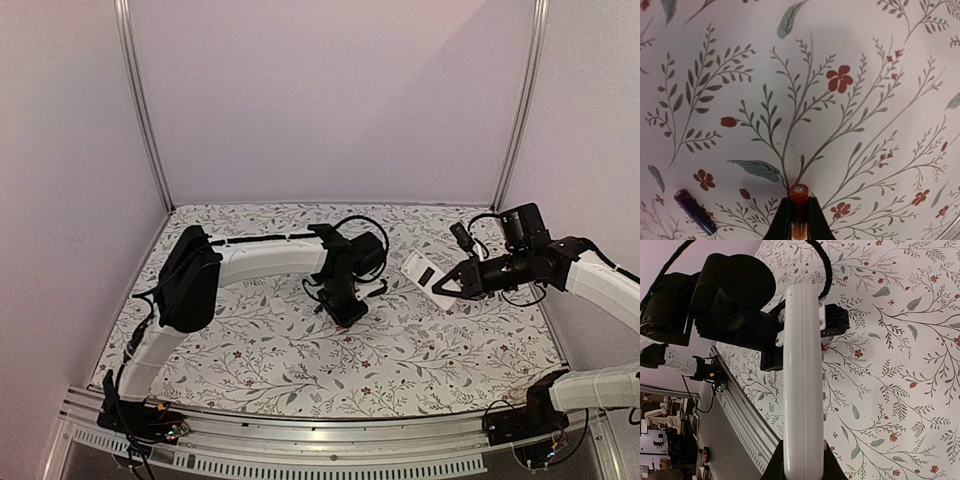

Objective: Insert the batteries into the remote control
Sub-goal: Pick up the battery from the center of the board, then place the battery in the battery compartment.

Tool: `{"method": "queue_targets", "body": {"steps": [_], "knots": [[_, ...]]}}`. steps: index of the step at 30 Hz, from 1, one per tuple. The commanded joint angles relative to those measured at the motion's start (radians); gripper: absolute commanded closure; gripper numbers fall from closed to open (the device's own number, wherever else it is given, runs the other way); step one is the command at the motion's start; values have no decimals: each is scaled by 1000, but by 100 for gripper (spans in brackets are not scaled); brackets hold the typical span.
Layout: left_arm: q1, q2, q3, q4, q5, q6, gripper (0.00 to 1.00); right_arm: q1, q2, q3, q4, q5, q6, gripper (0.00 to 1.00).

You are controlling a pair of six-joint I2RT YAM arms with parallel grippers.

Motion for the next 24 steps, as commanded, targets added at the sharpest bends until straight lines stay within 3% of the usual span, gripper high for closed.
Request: {"method": "queue_targets", "body": {"steps": [1, 3, 11, 16, 19, 24], "knots": [[-7, -83, 16, -7, 102, -131, 100, -9, -1, -10, 21, -29, 6, 100], [-5, -151, -37, 57, 93, -151, 100, -8, 1, -10, 22, -33, 4, 100], [55, -582, -501, 509, 78, -193, 100, -2, -7, -17, 78, -99, 34, 100], [59, -818, -759, 816, 83, -216, 100, 64, -4, -32, 189, -129, 107, 100], [59, -911, -880, 971, 70, -233, 100, 109, 42, -17, 212, -143, 150, 100], [53, -946, -953, 1063, 78, -209, 100, 205, 104, 14, 245, -130, 229, 100]]}}
